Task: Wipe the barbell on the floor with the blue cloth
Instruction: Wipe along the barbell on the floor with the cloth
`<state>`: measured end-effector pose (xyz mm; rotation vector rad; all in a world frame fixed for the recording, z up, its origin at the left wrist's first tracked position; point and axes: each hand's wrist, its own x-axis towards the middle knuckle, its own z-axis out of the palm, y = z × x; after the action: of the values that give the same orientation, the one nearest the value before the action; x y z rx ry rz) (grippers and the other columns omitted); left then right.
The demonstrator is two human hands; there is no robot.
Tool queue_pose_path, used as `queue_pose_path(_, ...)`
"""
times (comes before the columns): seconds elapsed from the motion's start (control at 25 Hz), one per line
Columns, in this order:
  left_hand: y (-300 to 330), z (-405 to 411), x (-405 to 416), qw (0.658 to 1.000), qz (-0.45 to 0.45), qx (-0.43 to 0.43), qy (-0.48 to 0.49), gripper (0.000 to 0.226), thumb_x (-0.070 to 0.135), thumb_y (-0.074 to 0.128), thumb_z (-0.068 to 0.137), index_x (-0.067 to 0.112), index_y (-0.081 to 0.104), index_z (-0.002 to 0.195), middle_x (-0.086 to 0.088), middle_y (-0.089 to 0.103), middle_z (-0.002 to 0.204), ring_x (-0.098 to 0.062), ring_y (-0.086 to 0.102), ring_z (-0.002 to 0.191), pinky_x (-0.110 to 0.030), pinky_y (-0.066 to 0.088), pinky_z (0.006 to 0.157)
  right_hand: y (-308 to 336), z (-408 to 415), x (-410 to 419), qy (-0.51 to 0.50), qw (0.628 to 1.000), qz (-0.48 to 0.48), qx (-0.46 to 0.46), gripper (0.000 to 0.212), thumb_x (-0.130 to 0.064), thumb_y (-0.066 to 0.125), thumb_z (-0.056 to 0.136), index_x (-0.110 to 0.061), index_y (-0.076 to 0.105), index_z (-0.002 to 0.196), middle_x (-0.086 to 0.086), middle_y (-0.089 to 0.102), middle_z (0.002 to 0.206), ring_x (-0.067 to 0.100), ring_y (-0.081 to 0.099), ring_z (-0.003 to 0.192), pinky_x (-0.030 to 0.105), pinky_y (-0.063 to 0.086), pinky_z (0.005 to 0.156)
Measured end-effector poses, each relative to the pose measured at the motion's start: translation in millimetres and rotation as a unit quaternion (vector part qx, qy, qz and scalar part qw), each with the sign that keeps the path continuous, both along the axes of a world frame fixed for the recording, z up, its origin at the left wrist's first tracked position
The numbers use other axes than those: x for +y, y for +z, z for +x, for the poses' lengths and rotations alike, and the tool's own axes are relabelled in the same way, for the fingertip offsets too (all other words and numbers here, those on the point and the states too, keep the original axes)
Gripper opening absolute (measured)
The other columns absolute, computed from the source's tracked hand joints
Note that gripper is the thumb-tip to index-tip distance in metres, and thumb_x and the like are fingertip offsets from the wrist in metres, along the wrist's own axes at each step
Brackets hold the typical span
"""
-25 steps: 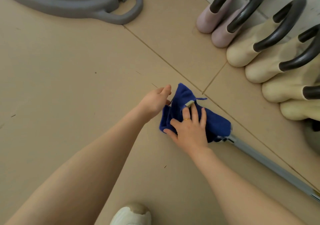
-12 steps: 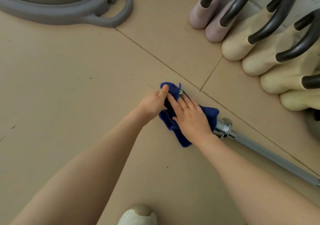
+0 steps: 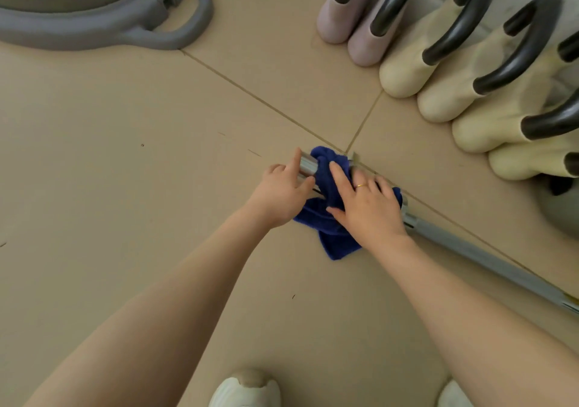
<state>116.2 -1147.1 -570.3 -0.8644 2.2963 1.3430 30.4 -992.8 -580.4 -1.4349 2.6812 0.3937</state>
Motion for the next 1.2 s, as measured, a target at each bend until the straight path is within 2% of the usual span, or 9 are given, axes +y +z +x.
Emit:
queue_pose_path(0.08,-2.0,-8.7,5.7,0.998,-0.053,-0.008,-0.016,0.070,0.036,0.037,0.095,0.012,-0.002,0.147,-0.018,0.037,0.143,-0.032,0.018,0.138,-0.037,0.019,0.112,10.4,-15.8,29.1,-0.037,0.999,0.000,-0.006,0.081,-0.050,0.070,0.071,-0.006,0.044,0.133,0.019,0.065,0.111,0.032,0.065,0.097,0.041,0.049,0.089)
queue_pose_path(0.24,-6.2,-17.1,21.5,0.995,-0.094,-0.012,0.004,0.088,0.042,0.050,0.089,0.011,-0.009,0.146,-0.018,0.037,0.140,-0.032,0.022,0.134,-0.038,0.024,0.110,13.8,1.3,49.2,-0.098,0.992,-0.064,-0.056,0.054,-0.019,0.081,0.065,0.007,0.058,0.107,0.030,0.061,0.114,0.044,0.060,0.107,0.053,0.049,0.087)
queue_pose_path(0.36,-9.3,-19.3,27.8,0.995,-0.089,0.005,0.051,0.098,0.042,0.060,0.082,0.013,-0.006,0.147,-0.018,0.036,0.138,-0.032,0.029,0.128,-0.037,0.024,0.108,11.2,-20.8,16.1,-0.222,0.962,-0.075,-0.138,0.033,-0.023,0.060,0.087,0.004,0.052,0.103,0.026,0.062,0.105,0.042,0.060,0.097,0.049,0.047,0.086)
queue_pose_path(0.48,-12.5,-29.2,26.9,0.992,-0.107,-0.013,0.063,0.094,0.038,0.060,0.084,0.015,-0.006,0.147,-0.018,0.038,0.136,-0.033,0.032,0.125,-0.036,0.028,0.105,12.0,-50.8,-0.5,-0.373,0.890,-0.113,-0.237,0.027,-0.025,0.042,0.096,-0.001,0.044,0.109,0.023,0.058,0.114,0.041,0.056,0.101,0.044,0.044,0.080)
queue_pose_path(0.56,-11.6,-33.8,26.8,0.990,-0.130,-0.022,0.052,0.090,0.038,0.057,0.087,0.017,-0.007,0.147,-0.016,0.038,0.135,-0.032,0.032,0.124,-0.038,0.032,0.102,23.9,-51.3,3.6,-0.345,0.892,-0.157,-0.247,0.023,-0.007,0.044,0.091,-0.004,0.046,0.114,0.020,0.056,0.117,0.039,0.054,0.102,0.041,0.042,0.080)
queue_pose_path(0.68,-15.4,-35.1,23.7,0.985,-0.167,-0.040,0.022,0.089,0.046,0.054,0.087,0.019,-0.006,0.147,-0.016,0.038,0.135,-0.032,0.032,0.126,-0.040,0.034,0.102,36.5,-32.5,42.3,-0.240,0.935,-0.230,-0.120,0.050,0.011,0.042,0.070,-0.010,0.058,0.112,0.018,0.059,0.109,0.040,0.053,0.091,0.041,0.044,0.073)
queue_pose_path(0.92,-1.0,-46.5,33.6,0.955,-0.289,-0.033,-0.061,0.070,0.034,0.049,0.093,0.014,0.008,0.147,-0.013,0.001,0.157,-0.030,0.003,0.144,-0.042,0.013,0.116,21.5,-6.8,71.9,-0.349,0.891,-0.212,-0.200,0.046,-0.003,0.052,0.086,-0.013,0.045,0.130,0.010,0.052,0.133,0.033,0.043,0.116,0.041,0.039,0.097)
queue_pose_path(1.04,-3.3,-54.2,68.3,0.930,-0.294,0.092,-0.202,0.057,0.017,0.046,0.093,0.014,0.020,0.145,-0.006,0.008,0.158,-0.022,0.006,0.145,-0.036,0.008,0.117,19.9,-13.7,66.8,-0.363,0.868,-0.265,-0.213,0.036,-0.011,0.052,0.089,-0.010,0.048,0.125,0.010,0.056,0.127,0.032,0.046,0.113,0.038,0.039,0.093)
queue_pose_path(1.2,-9.3,-67.5,93.5,0.909,-0.303,0.075,-0.276,0.064,0.018,0.045,0.094,0.011,0.010,0.147,-0.005,0.020,0.155,-0.019,0.014,0.144,-0.032,0.006,0.118,26.4,-24.4,61.2,-0.348,0.885,-0.249,-0.183,0.034,-0.011,0.052,0.087,-0.011,0.051,0.120,0.009,0.057,0.124,0.034,0.049,0.109,0.040,0.040,0.090)
